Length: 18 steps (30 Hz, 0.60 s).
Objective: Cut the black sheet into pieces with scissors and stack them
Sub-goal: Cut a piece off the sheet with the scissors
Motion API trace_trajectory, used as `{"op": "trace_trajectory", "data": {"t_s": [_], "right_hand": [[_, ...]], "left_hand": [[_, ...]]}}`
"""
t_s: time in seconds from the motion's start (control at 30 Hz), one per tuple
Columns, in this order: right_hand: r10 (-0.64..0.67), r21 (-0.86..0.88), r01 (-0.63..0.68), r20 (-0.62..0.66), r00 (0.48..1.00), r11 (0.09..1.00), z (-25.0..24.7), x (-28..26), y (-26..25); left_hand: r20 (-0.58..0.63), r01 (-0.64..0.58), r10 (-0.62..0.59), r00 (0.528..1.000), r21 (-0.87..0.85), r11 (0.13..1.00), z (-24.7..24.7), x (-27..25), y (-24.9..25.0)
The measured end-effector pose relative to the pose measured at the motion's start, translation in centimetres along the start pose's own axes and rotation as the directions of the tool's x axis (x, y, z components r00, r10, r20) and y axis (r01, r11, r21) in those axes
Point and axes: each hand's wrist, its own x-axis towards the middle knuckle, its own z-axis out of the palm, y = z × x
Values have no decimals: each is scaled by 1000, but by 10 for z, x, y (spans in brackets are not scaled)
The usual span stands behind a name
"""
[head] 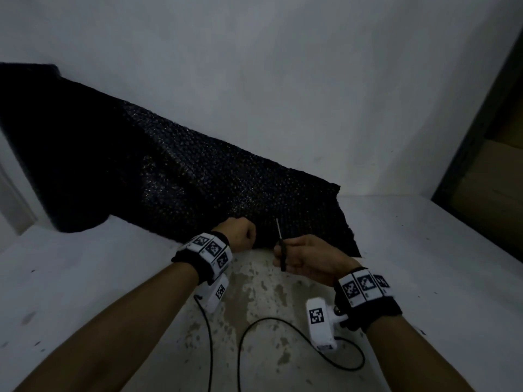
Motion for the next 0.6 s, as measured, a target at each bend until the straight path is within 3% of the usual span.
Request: {"op": "trace_trajectory", "data": {"t_s": [0.37,0.6], "right_hand": [[72,10,-74,114,991,997,-1,-10,1],[162,-60,-154,158,974,986,-1,-26,6]], "left_hand": [[168,-45,12,986,194,980,-2,5,26],[125,-71,49,991,178,981,-1,4,28]]}}
